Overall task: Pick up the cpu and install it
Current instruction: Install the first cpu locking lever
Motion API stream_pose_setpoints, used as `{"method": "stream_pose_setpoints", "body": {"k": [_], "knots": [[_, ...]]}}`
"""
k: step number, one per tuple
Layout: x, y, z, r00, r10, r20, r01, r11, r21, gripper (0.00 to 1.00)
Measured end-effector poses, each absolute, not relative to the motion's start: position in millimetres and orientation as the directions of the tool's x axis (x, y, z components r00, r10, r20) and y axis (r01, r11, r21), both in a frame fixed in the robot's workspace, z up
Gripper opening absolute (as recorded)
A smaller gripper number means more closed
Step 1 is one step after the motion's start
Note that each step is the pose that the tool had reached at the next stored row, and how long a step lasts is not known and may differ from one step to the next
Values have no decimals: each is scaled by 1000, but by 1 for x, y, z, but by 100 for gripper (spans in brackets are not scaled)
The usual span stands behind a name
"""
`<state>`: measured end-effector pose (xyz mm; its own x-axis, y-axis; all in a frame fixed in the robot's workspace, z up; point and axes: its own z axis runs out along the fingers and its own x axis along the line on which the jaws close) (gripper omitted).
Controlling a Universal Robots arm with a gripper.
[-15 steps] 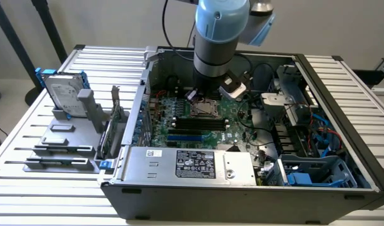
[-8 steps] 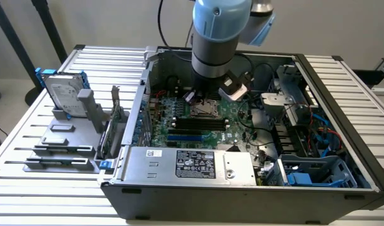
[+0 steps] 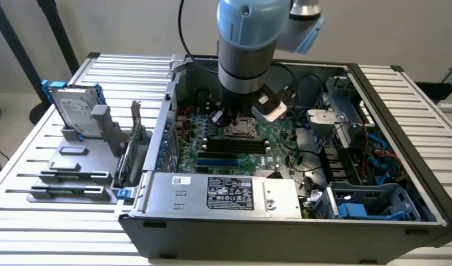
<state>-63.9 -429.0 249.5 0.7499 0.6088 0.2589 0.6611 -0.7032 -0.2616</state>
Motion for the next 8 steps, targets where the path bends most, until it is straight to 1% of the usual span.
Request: {"method": "stream_pose_setpoints", "body": {"k": [8], "knots": [[-76, -432, 249, 750, 609, 258, 661, -703, -262, 11]]}}
